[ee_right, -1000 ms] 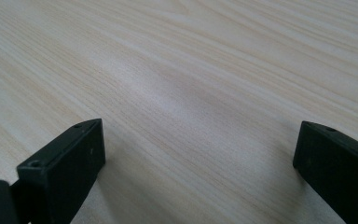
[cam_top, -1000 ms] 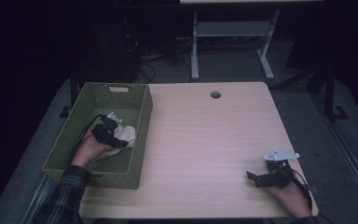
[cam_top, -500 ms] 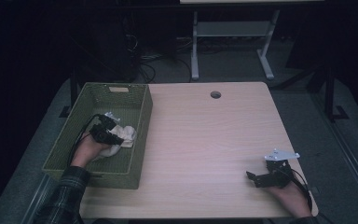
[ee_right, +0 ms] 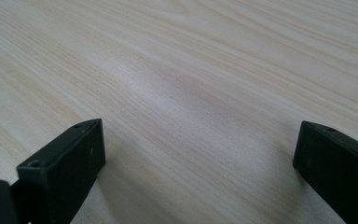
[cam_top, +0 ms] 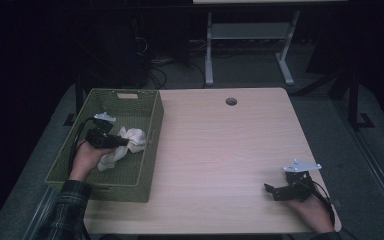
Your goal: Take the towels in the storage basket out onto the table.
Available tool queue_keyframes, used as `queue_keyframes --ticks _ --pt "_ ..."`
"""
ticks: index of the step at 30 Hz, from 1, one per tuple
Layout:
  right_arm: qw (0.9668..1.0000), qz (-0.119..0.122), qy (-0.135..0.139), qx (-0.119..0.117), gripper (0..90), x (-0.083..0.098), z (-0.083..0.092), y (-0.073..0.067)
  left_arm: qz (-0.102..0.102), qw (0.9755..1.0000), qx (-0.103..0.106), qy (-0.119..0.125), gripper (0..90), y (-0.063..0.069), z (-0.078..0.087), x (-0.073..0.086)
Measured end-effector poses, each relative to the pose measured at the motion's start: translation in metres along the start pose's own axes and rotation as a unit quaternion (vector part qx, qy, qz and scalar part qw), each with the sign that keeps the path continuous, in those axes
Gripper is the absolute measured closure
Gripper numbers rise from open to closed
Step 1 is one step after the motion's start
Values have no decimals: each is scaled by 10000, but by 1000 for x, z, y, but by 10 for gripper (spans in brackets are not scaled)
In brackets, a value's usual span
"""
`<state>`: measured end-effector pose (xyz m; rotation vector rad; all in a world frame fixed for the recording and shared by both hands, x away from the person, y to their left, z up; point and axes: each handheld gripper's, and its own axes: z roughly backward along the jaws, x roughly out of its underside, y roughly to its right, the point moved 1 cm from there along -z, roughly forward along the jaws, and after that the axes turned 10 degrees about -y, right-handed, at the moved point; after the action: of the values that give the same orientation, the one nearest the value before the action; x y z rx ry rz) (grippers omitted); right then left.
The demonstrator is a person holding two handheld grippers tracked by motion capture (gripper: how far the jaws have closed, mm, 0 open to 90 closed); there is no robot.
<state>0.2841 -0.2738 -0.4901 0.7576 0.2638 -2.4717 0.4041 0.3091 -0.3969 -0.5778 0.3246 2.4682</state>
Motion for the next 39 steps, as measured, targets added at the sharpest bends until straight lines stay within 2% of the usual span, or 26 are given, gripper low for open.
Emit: queue_keyframes --ticks 9,10,11,13,23,28,29,34,35,36,39 --pt "10000 -1 15 2 18 0 0 0 -37 9991 42 424 759 4 25 -4" --pt "10000 7 18 4 18 0 0 0 -45 9985 40 547 759 5 32 -5" --pt "10000 7 18 4 18 0 0 0 -45 9985 40 547 759 5 32 -5" --pt "10000 9 16 2 18 0 0 0 -72 9975 78 704 760 9 42 -6" --pt "10000 12 17 1 18 0 0 0 -197 9946 58 1014 764 17 67 -12" --pt "10000 14 14 -1 18 0 0 0 -184 9916 149 1272 765 20 81 -16" --pt "10000 15 12 -1 18 0 0 0 -184 9916 149 1272 765 20 81 -16" --pt "10000 10 14 0 18 0 0 0 -269 9875 173 1544 765 29 98 -29" --pt "10000 10 14 0 18 0 0 0 -269 9875 173 1544 766 29 98 -29" --pt "10000 11 17 1 18 0 0 0 -337 9860 193 1624 766 34 104 -33" --pt "10000 12 16 -2 18 0 0 0 -420 9835 239 1742 766 41 112 -39"
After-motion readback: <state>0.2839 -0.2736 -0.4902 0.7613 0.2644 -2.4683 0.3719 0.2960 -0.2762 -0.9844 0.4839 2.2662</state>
